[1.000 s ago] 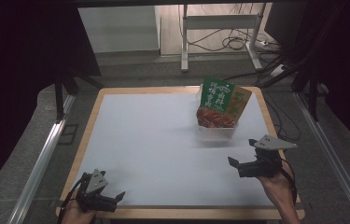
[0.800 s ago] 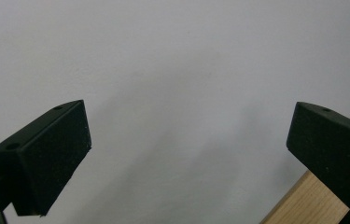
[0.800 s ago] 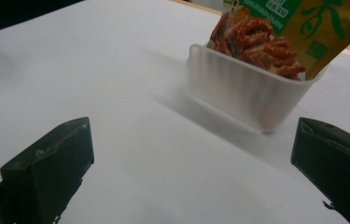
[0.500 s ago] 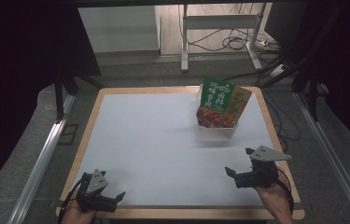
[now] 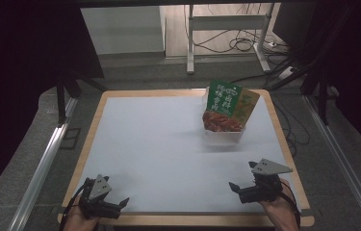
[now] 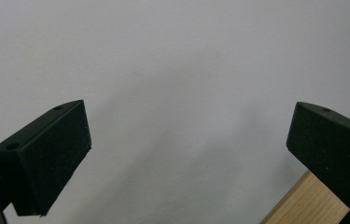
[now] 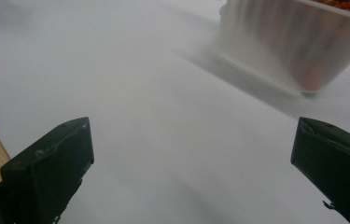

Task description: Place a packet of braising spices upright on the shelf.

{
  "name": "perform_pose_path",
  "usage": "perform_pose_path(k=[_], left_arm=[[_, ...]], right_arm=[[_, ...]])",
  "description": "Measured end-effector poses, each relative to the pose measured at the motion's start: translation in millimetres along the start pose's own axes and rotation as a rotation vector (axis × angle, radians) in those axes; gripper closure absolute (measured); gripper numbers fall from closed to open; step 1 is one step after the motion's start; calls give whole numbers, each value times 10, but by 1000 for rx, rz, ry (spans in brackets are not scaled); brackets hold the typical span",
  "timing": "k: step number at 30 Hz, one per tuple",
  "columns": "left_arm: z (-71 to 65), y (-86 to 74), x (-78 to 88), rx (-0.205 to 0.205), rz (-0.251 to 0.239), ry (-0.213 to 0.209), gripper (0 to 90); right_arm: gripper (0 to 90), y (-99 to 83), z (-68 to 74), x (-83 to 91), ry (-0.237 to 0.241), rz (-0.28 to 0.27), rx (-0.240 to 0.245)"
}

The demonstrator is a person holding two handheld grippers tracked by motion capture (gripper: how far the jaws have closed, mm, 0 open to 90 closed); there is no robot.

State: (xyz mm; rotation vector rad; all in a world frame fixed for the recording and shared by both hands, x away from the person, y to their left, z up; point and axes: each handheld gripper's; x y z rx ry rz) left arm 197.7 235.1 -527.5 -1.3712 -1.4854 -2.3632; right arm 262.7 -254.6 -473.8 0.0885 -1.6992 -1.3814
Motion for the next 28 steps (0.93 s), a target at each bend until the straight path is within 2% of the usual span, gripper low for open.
perform_pose_path(k=[12,17,22,28], left_arm=[[-2,1,-1,-2,3,1,0],[-2,2,-1,-8,5,2,0],[-4,4,-2,-12,6,3,0],[-5,8,-7,-14,8,2,0]], right_arm=[[0,-79,42,-115,16,31,1],[0,-126,26,-161,12,39,8],[0,-170,-2,-201,10,64,-6],[0,-180,-28,-203,12,64,-12]])
Point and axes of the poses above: each handheld gripper's, and its own axes: x roughly backward along the jaws, y roughly out of its top, z roughly to its left, and after that the axes turned 6 degrees about -x, right-handed
